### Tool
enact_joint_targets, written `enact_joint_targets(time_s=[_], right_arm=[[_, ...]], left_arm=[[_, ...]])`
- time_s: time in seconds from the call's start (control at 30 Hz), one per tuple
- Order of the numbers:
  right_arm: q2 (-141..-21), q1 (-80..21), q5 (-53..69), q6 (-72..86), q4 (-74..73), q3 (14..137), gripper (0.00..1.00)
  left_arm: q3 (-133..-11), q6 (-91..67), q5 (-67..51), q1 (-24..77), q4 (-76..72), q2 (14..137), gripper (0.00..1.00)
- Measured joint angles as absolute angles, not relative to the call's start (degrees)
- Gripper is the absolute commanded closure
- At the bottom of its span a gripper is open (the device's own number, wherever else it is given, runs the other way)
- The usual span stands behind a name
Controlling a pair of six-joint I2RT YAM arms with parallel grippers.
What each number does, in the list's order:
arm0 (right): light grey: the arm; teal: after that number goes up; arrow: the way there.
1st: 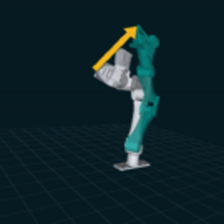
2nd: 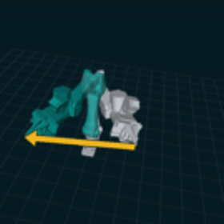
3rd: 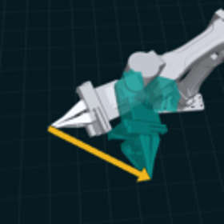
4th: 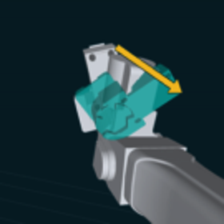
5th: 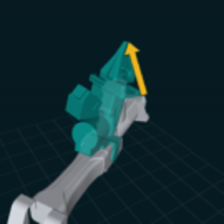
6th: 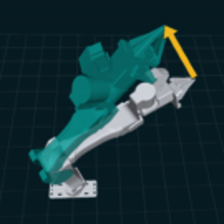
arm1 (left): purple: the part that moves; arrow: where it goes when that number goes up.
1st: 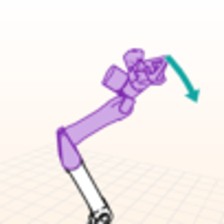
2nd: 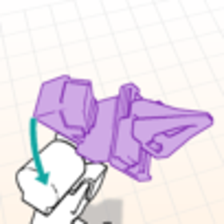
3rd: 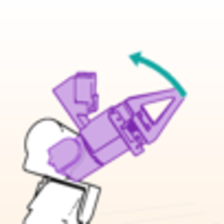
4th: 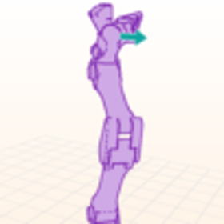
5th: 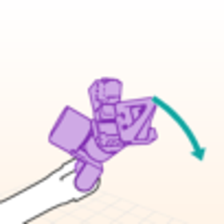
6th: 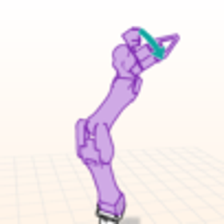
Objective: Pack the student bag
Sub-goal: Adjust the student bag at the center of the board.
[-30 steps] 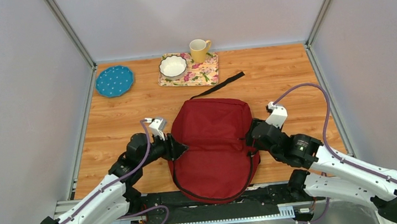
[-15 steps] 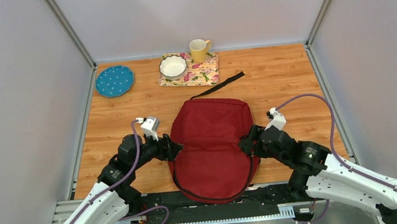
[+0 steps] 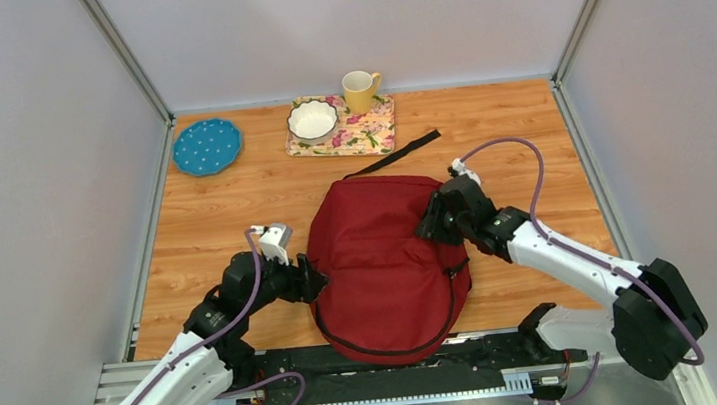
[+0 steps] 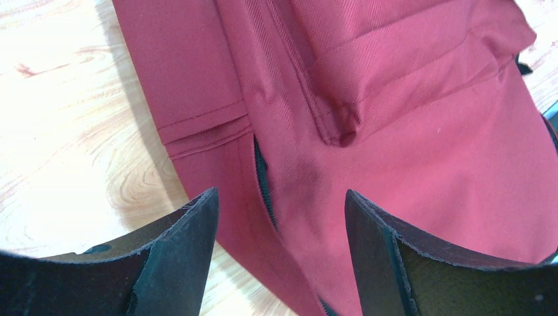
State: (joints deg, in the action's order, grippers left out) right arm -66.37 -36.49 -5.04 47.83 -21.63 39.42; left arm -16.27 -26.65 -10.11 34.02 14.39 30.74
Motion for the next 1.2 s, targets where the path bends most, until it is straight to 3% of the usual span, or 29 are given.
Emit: enact_joint_targets(time_s=[0.03,0.17,0.27,0.33,0.43,0.6,0.73,0.97,1.2], right_arm=[[-67.4,-34.8,-2.5,46.3,-20.4,39.9,0.54],[-74.9,-28.0,6.4,39.3,-17.6,44.9,0.51],[-80.3,-25.2,10.1,35.9,-19.0,51.3,0.36],[-80.2,-24.6,10.4,34.7,-19.7,53.4,0.27],[-73.8,-24.2,8.9,34.7,-21.8,52.6,0.23],[-50.7,-24.3,1.7,39.3,-27.9,43.7,0.2],[-40.8,-24.2,0.1,42.7,-32.0,37.1,0.2],[-45.9,-24.2,9.5,47.3,-29.5,23.7,0.2],[-56.7,-28.6,15.3,50.8,-19.6,22.7,0.2]], left_arm=[[-15.8,-26.9,-10.0,34.0,14.3,30.3,0.22],[-13.9,-28.5,-10.0,34.0,13.6,29.0,0.22],[-12.8,-29.5,-9.9,34.0,12.8,29.2,0.22],[-12.8,-29.8,-9.8,34.0,12.8,29.5,0.22],[-12.8,-30.5,-8.9,34.0,13.0,29.3,0.22],[-11.4,-35.0,-8.4,34.0,12.2,27.0,0.22],[-5.5,-40.5,-11.7,34.0,6.0,27.0,0.26],[-2.9,-46.2,-15.2,34.0,-5.5,38.9,0.27],[-10.0,-46.3,-15.6,34.0,-10.0,51.7,0.27]])
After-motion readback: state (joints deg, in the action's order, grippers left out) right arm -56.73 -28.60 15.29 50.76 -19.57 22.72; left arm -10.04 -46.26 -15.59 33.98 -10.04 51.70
